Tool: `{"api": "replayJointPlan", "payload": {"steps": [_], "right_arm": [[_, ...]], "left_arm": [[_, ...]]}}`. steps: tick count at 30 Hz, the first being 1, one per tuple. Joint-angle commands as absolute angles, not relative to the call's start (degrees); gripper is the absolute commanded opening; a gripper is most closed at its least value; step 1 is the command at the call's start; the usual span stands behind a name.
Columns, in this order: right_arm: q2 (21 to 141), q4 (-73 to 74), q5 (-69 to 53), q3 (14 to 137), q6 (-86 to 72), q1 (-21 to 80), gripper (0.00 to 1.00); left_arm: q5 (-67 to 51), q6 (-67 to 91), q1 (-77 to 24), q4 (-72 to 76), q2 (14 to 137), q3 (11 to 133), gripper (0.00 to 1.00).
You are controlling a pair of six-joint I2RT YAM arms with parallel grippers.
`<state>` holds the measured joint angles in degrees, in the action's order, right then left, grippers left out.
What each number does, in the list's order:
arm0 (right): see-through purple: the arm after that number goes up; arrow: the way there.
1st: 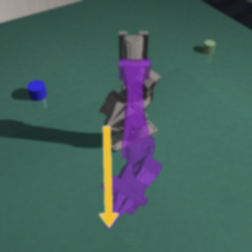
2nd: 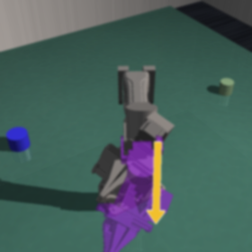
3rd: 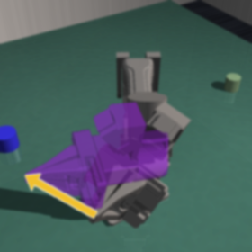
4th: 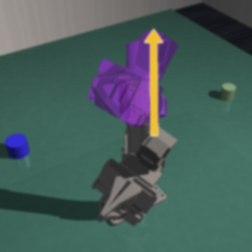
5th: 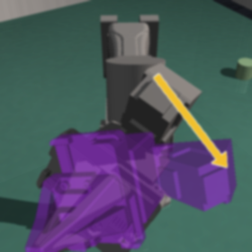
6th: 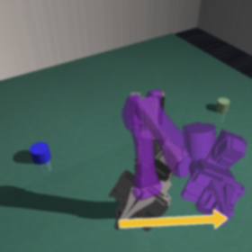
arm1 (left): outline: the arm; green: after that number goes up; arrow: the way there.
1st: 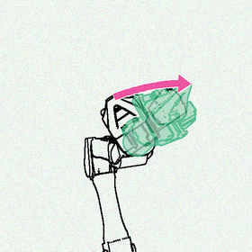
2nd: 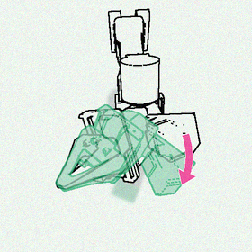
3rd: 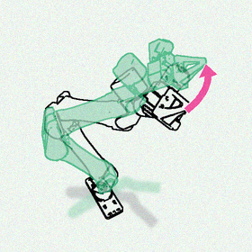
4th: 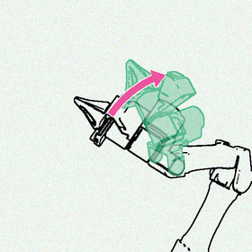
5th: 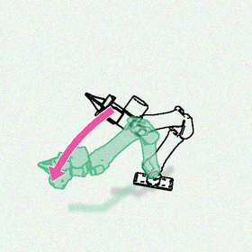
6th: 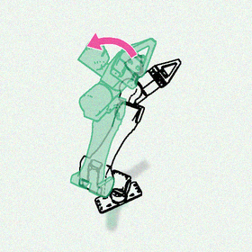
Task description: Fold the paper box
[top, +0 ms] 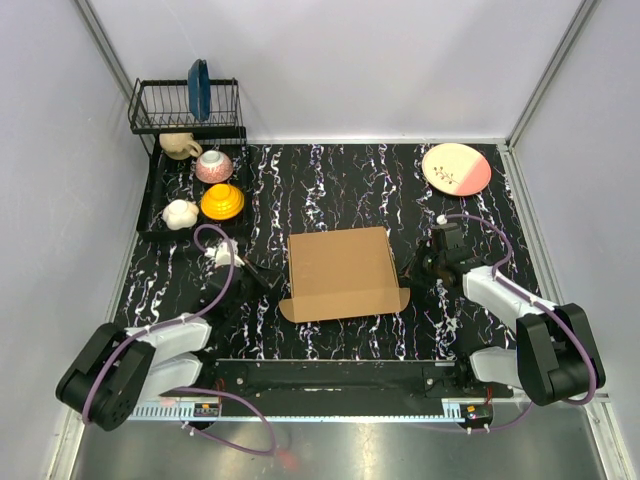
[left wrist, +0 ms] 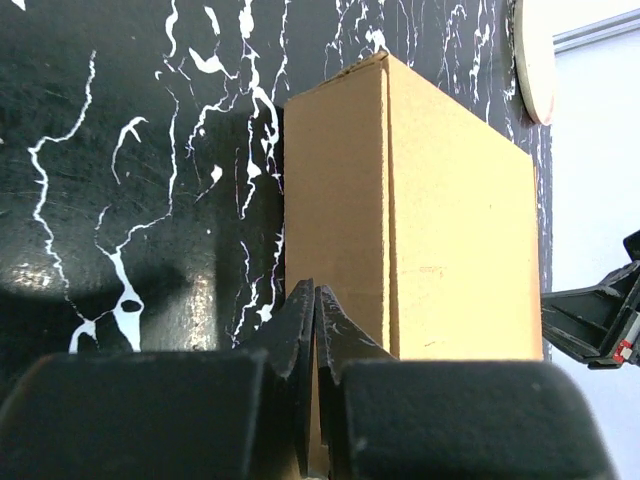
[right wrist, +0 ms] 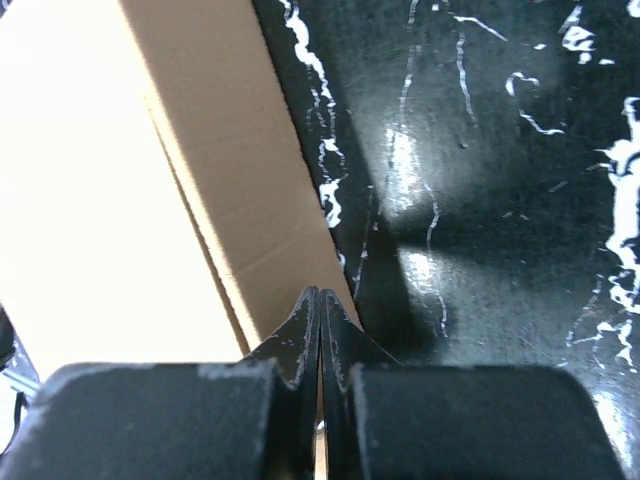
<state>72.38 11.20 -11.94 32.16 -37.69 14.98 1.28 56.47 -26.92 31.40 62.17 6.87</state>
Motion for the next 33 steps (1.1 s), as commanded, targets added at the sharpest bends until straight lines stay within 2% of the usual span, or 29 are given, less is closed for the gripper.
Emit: {"api": "replayJointPlan", "payload": {"steps": [1,9,19,33], "right_arm": [[72.9,6.3,-15.3,31.0,-38.5,14.7,0.0],[70.7,6.0,-15.3,28.3,-38.6,14.8,0.0],[69.3,5.5,-16.7,27.2,-38.7,14.9,0.0],[62.6,7.4,-23.5,27.1,-39.9,14.9,0.0]], "left_arm": [[-1.9,57.8,-27.0,41.7,66.4,6.3,0.01],[-5.2,60.7,-27.7,49.5,72.2,2.2,0.0],[-4.1,60.2,-30.1,46.4,67.3,3.3,0.0],[-10.4,60.4,-33.9,46.9,64.9,2.3,0.0]]}}
